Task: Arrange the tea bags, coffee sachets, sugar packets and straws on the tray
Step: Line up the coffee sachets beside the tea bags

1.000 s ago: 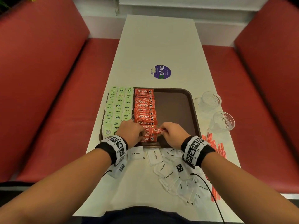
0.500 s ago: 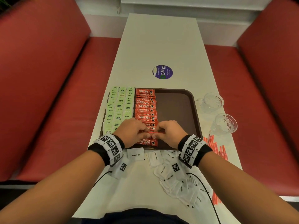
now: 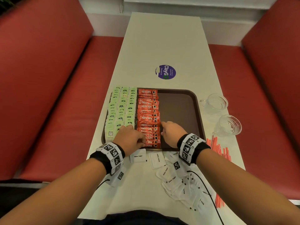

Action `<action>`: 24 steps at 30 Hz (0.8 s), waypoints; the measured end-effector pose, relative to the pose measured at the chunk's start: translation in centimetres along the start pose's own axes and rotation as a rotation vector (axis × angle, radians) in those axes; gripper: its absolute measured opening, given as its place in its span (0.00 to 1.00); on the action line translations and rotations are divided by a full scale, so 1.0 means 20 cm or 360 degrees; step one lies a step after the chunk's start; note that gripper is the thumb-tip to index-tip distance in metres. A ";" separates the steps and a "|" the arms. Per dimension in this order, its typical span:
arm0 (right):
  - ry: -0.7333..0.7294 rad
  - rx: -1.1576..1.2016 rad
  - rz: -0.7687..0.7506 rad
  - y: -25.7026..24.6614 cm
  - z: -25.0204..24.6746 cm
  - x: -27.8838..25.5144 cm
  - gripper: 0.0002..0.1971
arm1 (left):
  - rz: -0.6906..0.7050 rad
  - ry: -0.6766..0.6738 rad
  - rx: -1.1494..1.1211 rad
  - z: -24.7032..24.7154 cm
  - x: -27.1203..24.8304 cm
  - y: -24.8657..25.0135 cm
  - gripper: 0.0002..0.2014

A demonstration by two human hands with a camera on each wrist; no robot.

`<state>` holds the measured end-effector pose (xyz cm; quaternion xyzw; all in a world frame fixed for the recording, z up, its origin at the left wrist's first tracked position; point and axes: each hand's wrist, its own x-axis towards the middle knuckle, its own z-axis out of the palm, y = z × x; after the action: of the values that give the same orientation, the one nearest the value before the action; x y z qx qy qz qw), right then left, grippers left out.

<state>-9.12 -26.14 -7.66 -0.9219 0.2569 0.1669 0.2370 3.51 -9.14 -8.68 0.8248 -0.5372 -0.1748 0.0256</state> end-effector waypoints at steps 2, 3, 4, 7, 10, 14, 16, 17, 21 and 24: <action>-0.0019 -0.0039 0.0019 -0.02 -0.01 0.02 0.19 | -0.0019 0.0006 0.0089 0.00 0.01 0.01 0.10; -0.0015 -0.0045 0.0031 -0.02 -0.01 0.03 0.18 | -0.0028 0.0009 0.0129 0.00 0.01 0.02 0.11; -0.0005 -0.0035 0.0048 -0.03 -0.01 0.04 0.16 | -0.0038 0.0015 0.0154 0.00 0.02 0.02 0.11; 0.0035 -0.0014 0.0127 -0.03 -0.03 0.06 0.14 | -0.0078 0.0071 0.0091 -0.02 0.04 0.00 0.15; 0.0019 -0.0052 0.0157 -0.04 -0.06 0.08 0.14 | -0.0193 0.0219 0.0003 -0.07 0.10 -0.02 0.16; -0.0037 -0.0019 0.0161 -0.07 -0.09 0.11 0.15 | -0.0394 0.0240 0.0126 -0.12 0.20 -0.06 0.19; -0.0055 -0.0022 0.0107 -0.09 -0.11 0.11 0.15 | -0.0442 0.0148 0.0205 -0.13 0.24 -0.08 0.21; -0.0066 -0.0025 0.0074 -0.10 -0.12 0.11 0.15 | -0.0452 0.0110 0.0234 -0.13 0.26 -0.08 0.21; -0.0092 -0.0046 0.0025 -0.11 -0.14 0.11 0.14 | -0.0459 0.0061 0.0285 -0.11 0.30 -0.08 0.19; -0.0098 -0.0039 0.0019 -0.11 -0.15 0.10 0.14 | -0.0474 0.0074 0.0264 -0.13 0.29 -0.07 0.19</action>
<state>-5.70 -26.87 -5.30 -0.9177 0.2528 0.1996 0.2326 7.66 -14.06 -8.12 0.8983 -0.4210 -0.1126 -0.0561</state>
